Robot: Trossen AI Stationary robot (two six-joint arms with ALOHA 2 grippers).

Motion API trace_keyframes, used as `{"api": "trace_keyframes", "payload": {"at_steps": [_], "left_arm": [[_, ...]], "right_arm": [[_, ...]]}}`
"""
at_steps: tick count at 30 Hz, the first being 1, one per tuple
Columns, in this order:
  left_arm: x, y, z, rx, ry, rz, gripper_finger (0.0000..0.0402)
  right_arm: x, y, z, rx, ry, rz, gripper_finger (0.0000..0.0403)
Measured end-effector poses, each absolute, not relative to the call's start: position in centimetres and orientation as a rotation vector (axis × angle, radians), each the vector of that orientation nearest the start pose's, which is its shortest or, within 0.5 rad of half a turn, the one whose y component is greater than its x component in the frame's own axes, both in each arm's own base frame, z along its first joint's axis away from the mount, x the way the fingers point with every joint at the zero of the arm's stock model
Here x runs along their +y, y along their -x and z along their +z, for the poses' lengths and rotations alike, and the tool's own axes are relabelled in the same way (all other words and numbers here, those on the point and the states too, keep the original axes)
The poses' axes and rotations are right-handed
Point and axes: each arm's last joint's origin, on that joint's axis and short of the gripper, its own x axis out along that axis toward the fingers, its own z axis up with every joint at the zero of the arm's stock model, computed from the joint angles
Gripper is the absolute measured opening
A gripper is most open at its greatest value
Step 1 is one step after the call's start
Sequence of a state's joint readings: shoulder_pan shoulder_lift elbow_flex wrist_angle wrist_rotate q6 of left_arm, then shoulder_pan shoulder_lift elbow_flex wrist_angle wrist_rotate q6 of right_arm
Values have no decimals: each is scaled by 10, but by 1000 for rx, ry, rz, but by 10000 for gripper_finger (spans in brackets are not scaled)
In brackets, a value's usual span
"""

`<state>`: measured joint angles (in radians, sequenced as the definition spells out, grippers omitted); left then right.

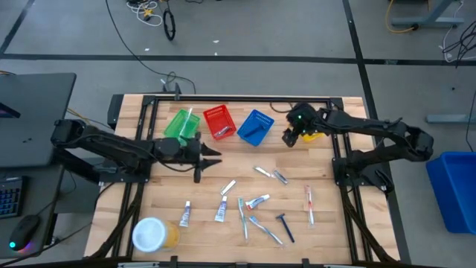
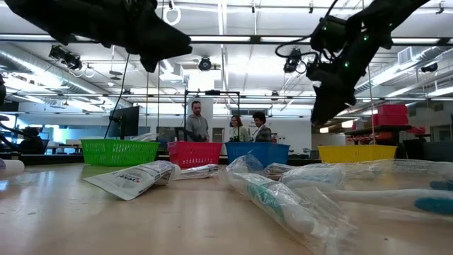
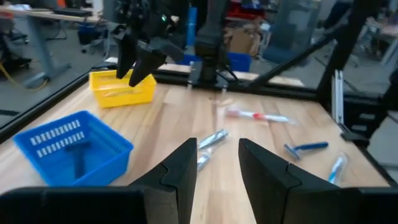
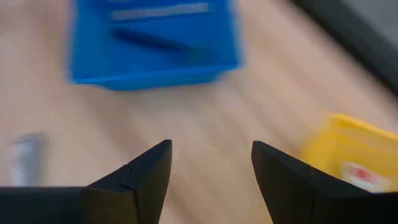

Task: Pick & Place Travel size toiletries
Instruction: Put the green toothbrush into the green basket

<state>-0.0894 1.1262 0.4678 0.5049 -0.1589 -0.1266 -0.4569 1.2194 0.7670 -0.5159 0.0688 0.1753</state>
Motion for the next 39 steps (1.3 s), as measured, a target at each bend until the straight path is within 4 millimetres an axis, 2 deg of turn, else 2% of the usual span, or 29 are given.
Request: {"api": "trace_keyframes", "payload": {"at_steps": [7,13,17,21,29,34,39], "left_arm": [[-27,-271,242,187,-14,-31,126],[-37,-312,258,407,-29,-141,126],[-50,-337,259,516,-77,-185,128],[-67,-359,250,576,-147,-255,149],[-105,-376,216,656,-266,-411,210],[-124,-378,182,736,-303,-485,213],[-129,-380,165,772,-290,-543,203]], "right_arm": [[-72,-225,222,863,-330,-378,213],[-54,-234,226,812,-288,-297,214],[-47,-237,227,802,-290,-275,224],[-43,-238,227,801,-291,-260,237],[-36,-241,229,780,-293,-237,257],[-33,-243,231,741,-292,-253,261],[-33,-247,234,694,-293,-249,260]]}}
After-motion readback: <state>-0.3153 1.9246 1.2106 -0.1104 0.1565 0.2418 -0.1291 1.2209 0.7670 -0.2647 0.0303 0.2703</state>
